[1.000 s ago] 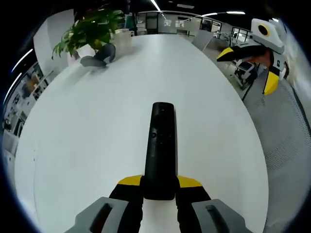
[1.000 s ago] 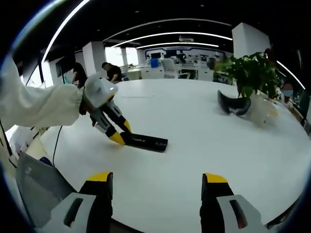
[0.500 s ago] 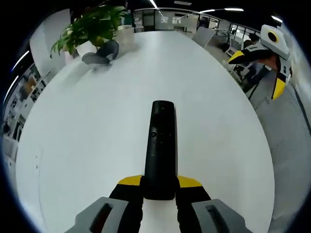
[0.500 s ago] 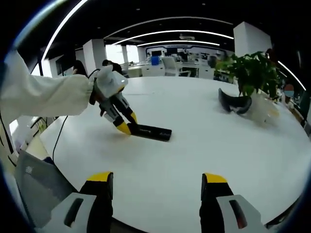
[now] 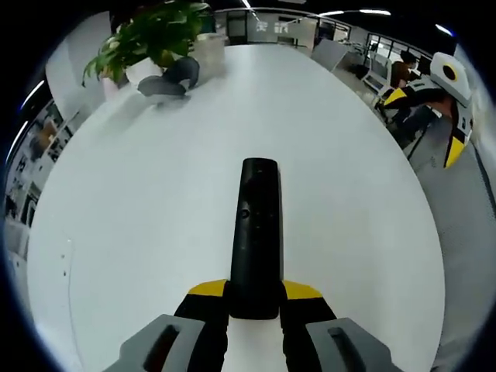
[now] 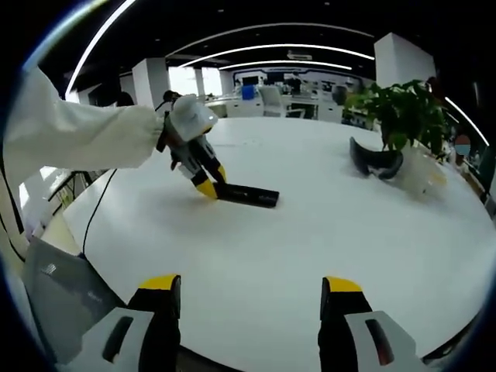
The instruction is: Press the specified remote control buttons in sequence, fully releasing each button before pressing the next.
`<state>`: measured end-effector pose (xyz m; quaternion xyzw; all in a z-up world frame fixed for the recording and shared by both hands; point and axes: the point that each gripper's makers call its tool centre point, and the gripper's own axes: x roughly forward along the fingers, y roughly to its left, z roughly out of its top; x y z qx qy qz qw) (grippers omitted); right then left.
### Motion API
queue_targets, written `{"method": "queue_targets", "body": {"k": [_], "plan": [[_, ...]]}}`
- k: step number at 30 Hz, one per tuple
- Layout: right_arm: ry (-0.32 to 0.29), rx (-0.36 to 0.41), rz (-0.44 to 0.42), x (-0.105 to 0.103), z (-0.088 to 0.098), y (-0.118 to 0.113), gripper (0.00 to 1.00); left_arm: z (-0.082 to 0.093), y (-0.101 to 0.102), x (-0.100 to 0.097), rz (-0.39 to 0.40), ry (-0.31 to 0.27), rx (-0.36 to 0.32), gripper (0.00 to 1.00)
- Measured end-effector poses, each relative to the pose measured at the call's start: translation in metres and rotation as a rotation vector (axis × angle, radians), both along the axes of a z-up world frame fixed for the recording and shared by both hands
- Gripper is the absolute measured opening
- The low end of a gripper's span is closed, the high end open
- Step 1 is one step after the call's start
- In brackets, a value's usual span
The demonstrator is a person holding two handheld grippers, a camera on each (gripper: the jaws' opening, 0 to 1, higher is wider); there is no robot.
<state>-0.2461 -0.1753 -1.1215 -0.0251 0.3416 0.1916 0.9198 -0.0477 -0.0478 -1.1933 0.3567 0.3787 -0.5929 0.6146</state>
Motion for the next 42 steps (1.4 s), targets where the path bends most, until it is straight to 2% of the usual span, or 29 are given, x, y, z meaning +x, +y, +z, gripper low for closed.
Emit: {"method": "queue_targets", "body": {"k": [16, 42], "plan": [[-0.002, -0.02, -0.014, 0.001, -0.003, -0.005, 0.67, -0.002, 0.001, 0.042, 0.037, 0.006, 0.078, 0.24], [0.014, -0.032, -0.017, 0.001, -0.007, -0.005, 0.65, -0.001, 0.007, 0.093, 0.042, 0.014, 0.153, 0.24]]}}
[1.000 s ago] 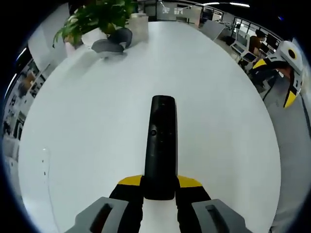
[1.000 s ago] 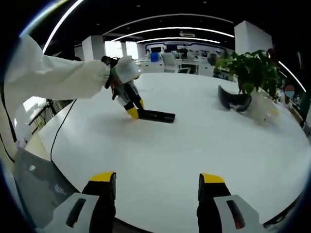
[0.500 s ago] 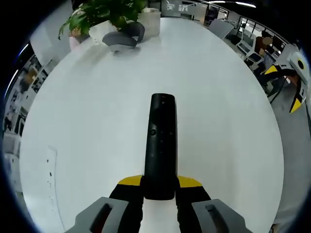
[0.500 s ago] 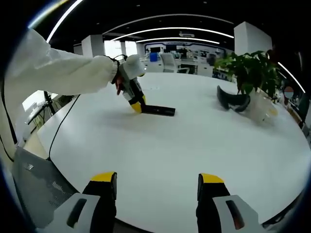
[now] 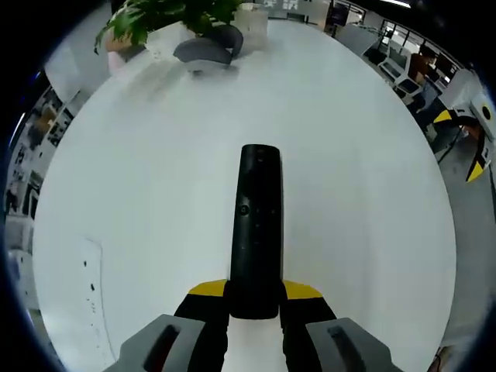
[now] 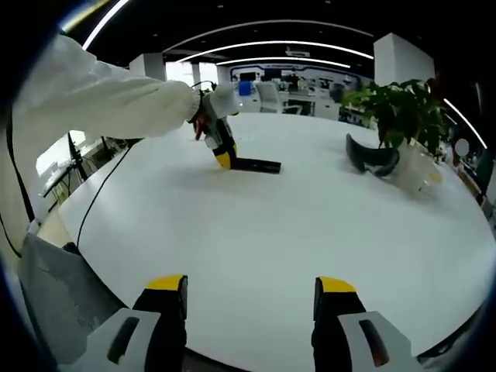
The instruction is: Press the specified remote control buttons in sequence, fully releasing each button before pressing the next.
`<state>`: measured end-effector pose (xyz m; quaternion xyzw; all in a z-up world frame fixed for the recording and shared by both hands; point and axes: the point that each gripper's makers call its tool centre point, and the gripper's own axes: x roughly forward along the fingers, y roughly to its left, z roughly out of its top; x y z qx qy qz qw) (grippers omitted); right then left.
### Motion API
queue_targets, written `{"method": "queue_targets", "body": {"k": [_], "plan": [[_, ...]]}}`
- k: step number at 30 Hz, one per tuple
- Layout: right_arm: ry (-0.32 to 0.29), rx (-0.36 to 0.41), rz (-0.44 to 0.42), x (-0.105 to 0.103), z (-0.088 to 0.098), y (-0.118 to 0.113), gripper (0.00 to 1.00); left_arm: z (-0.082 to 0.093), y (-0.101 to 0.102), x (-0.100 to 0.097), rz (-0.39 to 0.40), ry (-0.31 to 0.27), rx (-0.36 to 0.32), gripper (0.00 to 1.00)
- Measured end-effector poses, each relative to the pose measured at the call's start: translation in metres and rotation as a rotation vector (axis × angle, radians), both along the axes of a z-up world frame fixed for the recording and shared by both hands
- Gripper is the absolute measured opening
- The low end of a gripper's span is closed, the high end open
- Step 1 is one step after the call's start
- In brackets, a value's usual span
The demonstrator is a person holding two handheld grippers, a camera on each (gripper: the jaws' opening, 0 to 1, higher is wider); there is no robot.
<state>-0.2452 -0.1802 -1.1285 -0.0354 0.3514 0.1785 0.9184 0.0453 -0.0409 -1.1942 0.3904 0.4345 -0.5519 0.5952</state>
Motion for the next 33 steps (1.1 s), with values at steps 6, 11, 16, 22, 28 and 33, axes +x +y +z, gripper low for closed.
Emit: {"method": "queue_targets", "body": {"k": [6, 11, 16, 22, 28, 33], "plan": [[-0.01, -0.001, -0.001, 0.002, 0.002, 0.0, 0.66, 0.001, -0.001, -0.002, -0.002, -0.015, -0.017, 0.25], [-0.001, 0.0, 0.007, 0.001, 0.001, 0.001, 0.65, 0.004, -0.001, 0.005, -0.013, -0.133, -0.057, 0.32], [-0.012, 0.0, 0.008, 0.002, 0.003, 0.001, 0.65, 0.012, 0.003, 0.022, 0.072, -0.304, -0.055, 0.49], [-0.027, -0.01, 0.008, 0.002, 0.005, 0.0, 0.67, 0.02, 0.018, 0.029, 0.231, -0.408, -0.117, 0.7], [-0.046, -0.012, 0.004, 0.002, 0.008, -0.001, 0.69, 0.027, 0.03, 0.01, 0.342, -0.423, -0.204, 0.77], [-0.077, -0.014, -0.014, 0.004, 0.013, -0.004, 0.75, 0.05, 0.031, -0.012, 0.487, -0.379, -0.376, 0.91]]}}
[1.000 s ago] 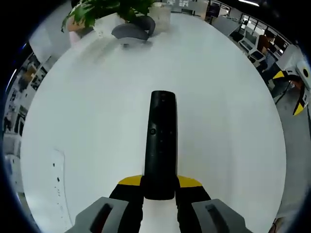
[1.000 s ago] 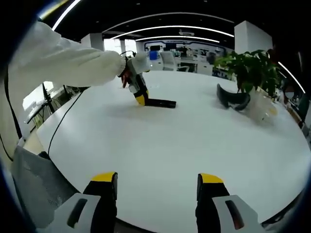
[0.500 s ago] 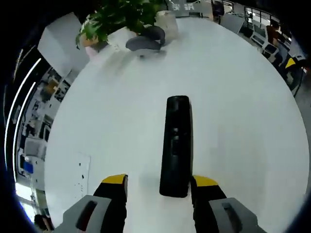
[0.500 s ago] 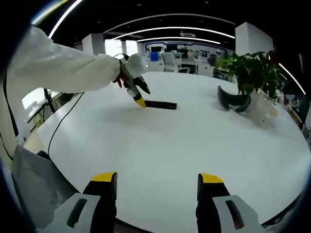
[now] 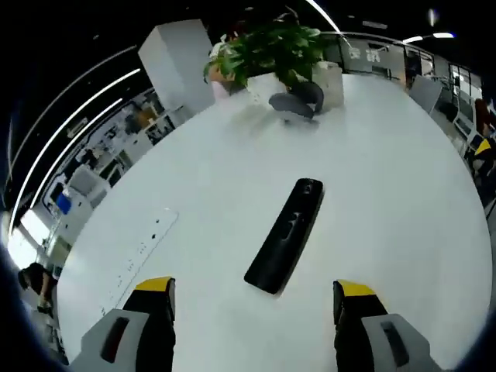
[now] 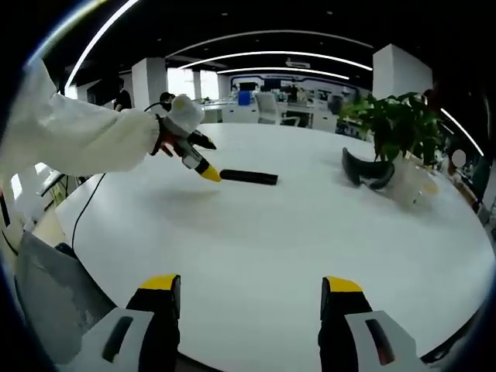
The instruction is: Press the specified remote control buttons in sequence, fully releasing each button before pressing the next.
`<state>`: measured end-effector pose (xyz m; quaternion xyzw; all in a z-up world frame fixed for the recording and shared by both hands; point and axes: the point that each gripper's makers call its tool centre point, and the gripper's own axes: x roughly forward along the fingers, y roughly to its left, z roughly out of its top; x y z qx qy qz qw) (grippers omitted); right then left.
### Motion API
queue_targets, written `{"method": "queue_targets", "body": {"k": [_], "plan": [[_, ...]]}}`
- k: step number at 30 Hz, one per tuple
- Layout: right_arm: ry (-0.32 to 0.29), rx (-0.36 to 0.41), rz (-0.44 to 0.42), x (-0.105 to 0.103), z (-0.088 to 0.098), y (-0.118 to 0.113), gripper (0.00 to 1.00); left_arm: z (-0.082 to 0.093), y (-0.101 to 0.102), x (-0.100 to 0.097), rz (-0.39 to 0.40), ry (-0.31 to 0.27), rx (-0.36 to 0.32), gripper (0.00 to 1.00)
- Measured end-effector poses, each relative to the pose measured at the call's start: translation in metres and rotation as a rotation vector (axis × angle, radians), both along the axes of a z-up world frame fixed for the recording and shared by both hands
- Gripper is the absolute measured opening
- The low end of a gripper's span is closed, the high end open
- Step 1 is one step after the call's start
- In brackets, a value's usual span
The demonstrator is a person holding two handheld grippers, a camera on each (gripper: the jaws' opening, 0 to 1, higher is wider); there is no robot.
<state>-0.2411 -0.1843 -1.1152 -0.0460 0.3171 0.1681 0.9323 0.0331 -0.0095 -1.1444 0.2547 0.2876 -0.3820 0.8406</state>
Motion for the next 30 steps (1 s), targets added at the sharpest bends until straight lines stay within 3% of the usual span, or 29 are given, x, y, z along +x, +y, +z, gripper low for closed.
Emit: {"method": "queue_targets", "body": {"k": [4, 6, 9, 14, 16, 19, 23, 26, 30], "plan": [[-0.035, -0.01, -0.018, 0.002, 0.005, -0.003, 0.81, 0.024, 0.007, -0.023, 0.049, -0.033, -0.095, 0.99], [-0.023, -0.02, -0.019, 0.001, 0.003, -0.004, 0.82, 0.041, 0.011, -0.033, 0.068, -0.089, -0.149, 1.0], [-0.041, -0.012, -0.02, 0.002, 0.007, -0.004, 0.84, 0.052, 0.017, -0.055, 0.098, -0.085, -0.181, 1.0], [-0.055, -0.012, -0.028, 0.003, 0.011, -0.005, 0.88, 0.078, 0.03, -0.089, 0.155, -0.139, -0.225, 1.0], [-0.066, -0.016, -0.033, 0.004, 0.014, -0.006, 0.89, 0.093, 0.033, -0.105, 0.193, -0.166, -0.283, 1.0], [-0.082, -0.025, -0.042, 0.005, 0.017, -0.009, 0.93, 0.106, 0.043, -0.129, 0.266, -0.155, -0.393, 1.0], [-0.093, -0.025, -0.053, 0.006, 0.02, -0.01, 0.97, 0.112, 0.061, -0.162, 0.316, -0.17, -0.411, 1.0], [-0.1, -0.017, -0.062, 0.006, 0.022, -0.012, 0.99, 0.11, 0.082, -0.178, 0.379, -0.215, -0.368, 1.0], [-0.119, -0.01, -0.071, 0.006, 0.027, -0.012, 0.99, 0.105, 0.101, -0.203, 0.458, -0.188, -0.387, 1.0]]}}
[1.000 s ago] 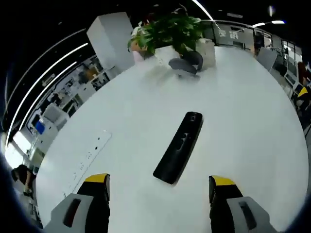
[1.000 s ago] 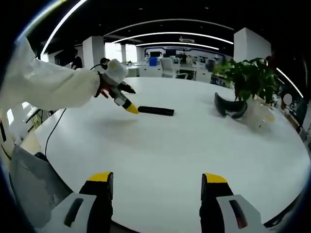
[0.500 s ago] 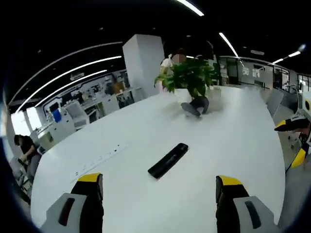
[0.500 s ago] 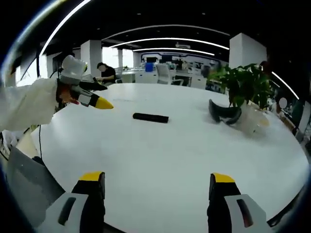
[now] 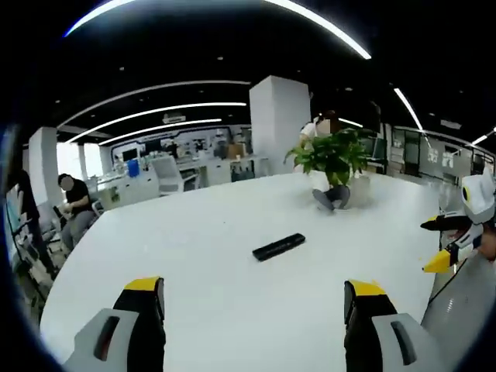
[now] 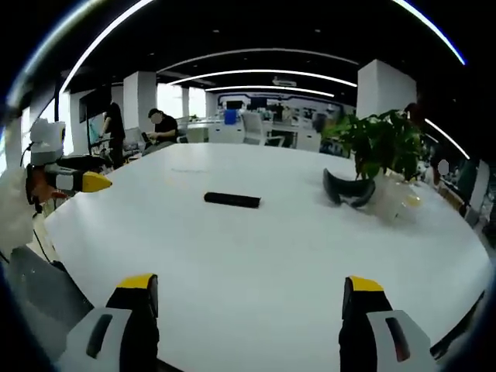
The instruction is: Press the specified remote control buttons in sequence, fully releasing each button before pressing the next.
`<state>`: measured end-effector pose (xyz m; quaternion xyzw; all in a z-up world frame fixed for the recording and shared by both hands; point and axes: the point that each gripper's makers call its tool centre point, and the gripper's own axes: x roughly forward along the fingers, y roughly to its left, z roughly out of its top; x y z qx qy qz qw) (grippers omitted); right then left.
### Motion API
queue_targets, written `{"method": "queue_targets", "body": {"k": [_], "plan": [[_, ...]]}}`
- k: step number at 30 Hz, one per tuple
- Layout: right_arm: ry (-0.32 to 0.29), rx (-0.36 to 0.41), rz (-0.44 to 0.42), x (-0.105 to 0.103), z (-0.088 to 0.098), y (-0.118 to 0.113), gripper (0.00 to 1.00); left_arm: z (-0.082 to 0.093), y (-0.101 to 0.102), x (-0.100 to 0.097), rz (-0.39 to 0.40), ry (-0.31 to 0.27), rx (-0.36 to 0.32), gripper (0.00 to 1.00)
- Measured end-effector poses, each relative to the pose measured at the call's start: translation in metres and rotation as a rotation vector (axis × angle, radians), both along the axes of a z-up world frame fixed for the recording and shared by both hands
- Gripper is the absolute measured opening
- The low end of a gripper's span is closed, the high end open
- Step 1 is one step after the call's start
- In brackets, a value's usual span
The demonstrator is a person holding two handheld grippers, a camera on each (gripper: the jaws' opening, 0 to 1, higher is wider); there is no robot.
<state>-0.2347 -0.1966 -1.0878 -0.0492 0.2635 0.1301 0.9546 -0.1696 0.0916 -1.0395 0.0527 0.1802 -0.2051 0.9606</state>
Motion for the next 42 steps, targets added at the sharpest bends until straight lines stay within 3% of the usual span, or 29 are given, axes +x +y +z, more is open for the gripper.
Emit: {"method": "queue_targets", "body": {"k": [3, 5, 8, 10, 14, 18, 20, 23, 26, 28, 30, 32, 33, 34, 36, 40, 42], "plan": [[-0.002, -0.008, 0.004, 0.0, 0.0, 0.001, 0.99, 0.001, 0.012, -0.014, 0.066, -0.011, -0.057, 0.99], [-0.007, -0.011, 0.004, 0.0, 0.001, 0.001, 0.99, 0.001, 0.018, -0.026, 0.11, -0.022, -0.09, 0.93], [-0.009, -0.01, -0.004, 0.001, 0.001, 0.0, 0.99, -0.007, 0.027, -0.04, 0.143, -0.034, -0.046, 0.96], [-0.002, -0.006, -0.008, 0.001, 0.0, 0.0, 0.99, -0.019, 0.04, -0.046, 0.198, -0.002, -0.021, 0.98], [0.001, -0.009, -0.01, 0.001, 0.0, 0.001, 0.99, -0.018, 0.048, -0.06, 0.259, -0.016, -0.099, 0.99], [-0.044, -0.04, -0.045, 0.003, 0.01, -0.005, 0.99, 0.008, 0.058, -0.054, 0.277, -0.17, -0.057, 0.94], [-0.041, -0.038, -0.051, 0.003, 0.011, -0.004, 0.99, 0.014, 0.059, -0.052, 0.28, -0.204, -0.099, 0.93], [-0.043, -0.027, -0.063, 0.003, 0.014, -0.005, 0.99, 0.009, 0.065, -0.053, 0.285, -0.185, -0.117, 0.95], [-0.043, -0.017, -0.081, 0.002, 0.02, -0.007, 0.99, 0.003, 0.072, -0.056, 0.291, -0.176, -0.081, 0.95], [-0.047, 0.002, -0.09, 0.004, 0.021, -0.007, 0.99, -0.002, 0.082, -0.057, 0.35, -0.174, -0.127, 0.93], [-0.048, 0.002, -0.103, 0.005, 0.016, -0.008, 0.99, -0.004, 0.085, -0.055, 0.347, -0.17, -0.128, 0.9], [-0.023, 0.0, -0.12, 0.005, 0.002, -0.011, 0.99, 0.0, 0.086, -0.052, 0.357, -0.195, -0.135, 0.89], [0.049, -0.016, -0.109, 0.001, -0.005, -0.011, 0.99, 0.0, 0.086, -0.051, 0.355, -0.208, -0.147, 0.9], [0.009, -0.006, -0.114, 0.005, 0.0, -0.011, 0.99, -0.001, 0.084, -0.051, 0.347, -0.204, -0.16, 0.92], [-0.013, 0.013, -0.111, 0.005, 0.005, -0.01, 0.97, -0.003, 0.082, -0.051, 0.343, -0.194, -0.163, 0.92], [0.013, 0.013, -0.088, 0.003, 0.0, -0.006, 0.96, -0.005, 0.079, -0.051, 0.335, -0.177, -0.169, 0.92], [0.01, 0.008, -0.082, 0.003, 0.0, -0.005, 0.95, -0.004, 0.083, -0.052, 0.345, -0.195, -0.14, 0.92]]}}
